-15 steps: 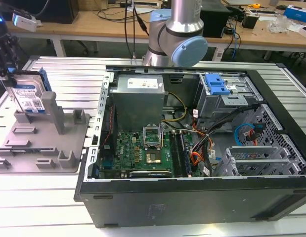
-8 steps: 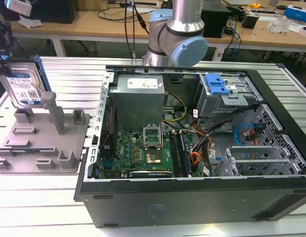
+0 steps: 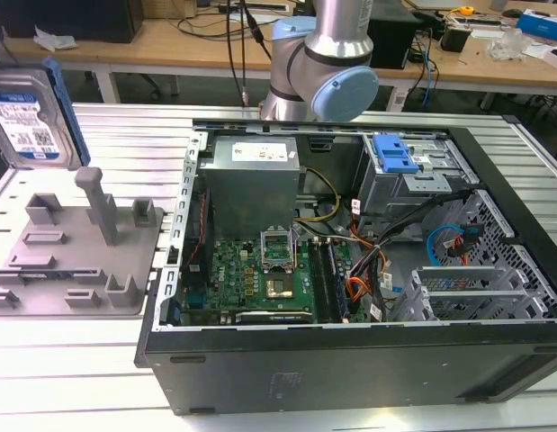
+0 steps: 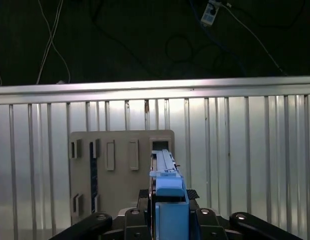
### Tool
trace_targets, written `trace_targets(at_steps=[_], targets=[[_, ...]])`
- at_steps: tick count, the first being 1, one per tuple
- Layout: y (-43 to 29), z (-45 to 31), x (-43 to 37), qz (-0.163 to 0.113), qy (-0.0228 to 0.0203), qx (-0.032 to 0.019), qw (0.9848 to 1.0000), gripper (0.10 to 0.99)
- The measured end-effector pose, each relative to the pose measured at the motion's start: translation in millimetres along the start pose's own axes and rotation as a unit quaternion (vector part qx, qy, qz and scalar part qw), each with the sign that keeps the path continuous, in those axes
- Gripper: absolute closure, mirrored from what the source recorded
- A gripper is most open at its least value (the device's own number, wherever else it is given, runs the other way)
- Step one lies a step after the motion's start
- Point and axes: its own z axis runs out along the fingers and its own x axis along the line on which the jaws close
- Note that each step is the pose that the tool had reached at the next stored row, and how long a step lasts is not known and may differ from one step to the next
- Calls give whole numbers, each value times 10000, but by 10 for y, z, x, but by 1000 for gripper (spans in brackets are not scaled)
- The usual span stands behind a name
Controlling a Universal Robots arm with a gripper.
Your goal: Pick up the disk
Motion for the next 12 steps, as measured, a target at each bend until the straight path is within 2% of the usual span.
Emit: trace_targets(at_steps=[3,4,6,9,11,12], targets=[[2,-164,9,0,0,1,10000,718],[3,-246,13,0,0,0,10000,718],[4,-341,19,0,0,0,10000,718],[7,-579,32,0,0,0,10000,718],[7,-648,35,0,0,0,10000,718],[7,-650,35,0,0,1,10000,718]])
